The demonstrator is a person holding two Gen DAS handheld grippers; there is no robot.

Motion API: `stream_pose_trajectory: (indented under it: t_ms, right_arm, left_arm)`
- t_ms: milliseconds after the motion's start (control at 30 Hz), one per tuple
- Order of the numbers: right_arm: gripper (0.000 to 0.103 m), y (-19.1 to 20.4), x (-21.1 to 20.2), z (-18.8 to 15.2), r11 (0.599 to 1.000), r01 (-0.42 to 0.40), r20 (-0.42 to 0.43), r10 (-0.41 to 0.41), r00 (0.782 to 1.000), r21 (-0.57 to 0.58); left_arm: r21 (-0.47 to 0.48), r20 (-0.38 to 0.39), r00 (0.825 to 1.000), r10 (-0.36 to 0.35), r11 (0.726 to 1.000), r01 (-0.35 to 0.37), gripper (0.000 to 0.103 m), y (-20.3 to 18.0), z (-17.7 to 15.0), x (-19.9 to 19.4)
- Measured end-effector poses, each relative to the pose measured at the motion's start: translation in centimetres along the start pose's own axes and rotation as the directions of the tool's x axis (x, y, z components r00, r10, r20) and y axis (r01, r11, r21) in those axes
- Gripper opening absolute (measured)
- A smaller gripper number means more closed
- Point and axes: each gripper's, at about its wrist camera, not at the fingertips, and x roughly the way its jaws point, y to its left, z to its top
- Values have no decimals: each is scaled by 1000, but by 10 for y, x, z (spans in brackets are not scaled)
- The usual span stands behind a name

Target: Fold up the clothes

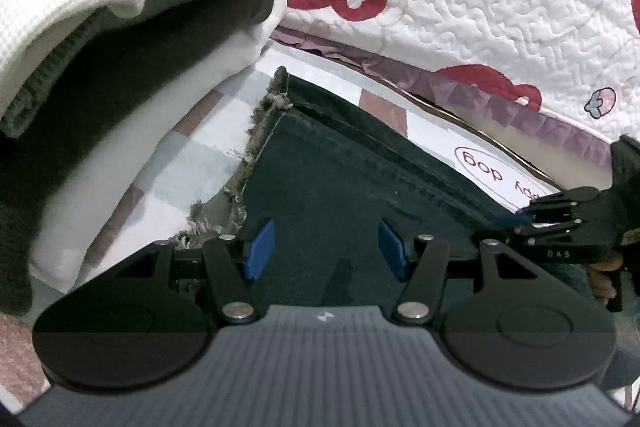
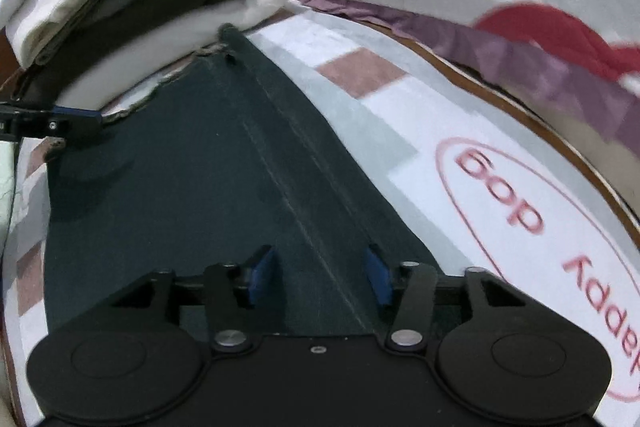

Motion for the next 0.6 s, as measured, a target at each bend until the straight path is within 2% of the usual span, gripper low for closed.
stream_pose_trajectory:
  t_ms: [67, 167, 267, 367, 467, 533, 600]
  right_arm:
    - [9, 21, -15, 1, 998, 17, 50, -14, 999, -59]
    - [8, 53, -40, -7, 992, 41, 121, -27, 992, -116]
    - [0, 69, -41, -16, 984, 68, 126, -47, 991, -167]
    - [0, 84, -40, -23, 971, 95, 128, -68, 989, -218]
    - [1, 98, -38, -31, 956, 122, 131, -89, 987, -269]
    - [2, 89, -40, -28, 959, 145, 140, -113, 984, -245]
    - [19, 68, -42, -23, 972, 130, 144, -103, 984, -195]
  left_arm:
    - [-13, 11, 1000, -22, 1000, 22, 57, -1, 1, -3]
    - [-86, 39, 993, -110, 990, 113, 57, -2, 3, -7]
    - [-159, 59, 978, -201, 965, 208, 58, -7, 2, -5]
    - [-209, 63, 965, -253, 943, 260, 61, -13, -2, 1]
    - [-212, 35, 970, -239, 947, 241, 62, -22, -9, 8]
    - [-207, 11, 976, -219, 954, 216, 62, -23, -12, 11]
    - [-209, -4, 979, -202, 958, 197, 62, -22, -13, 13]
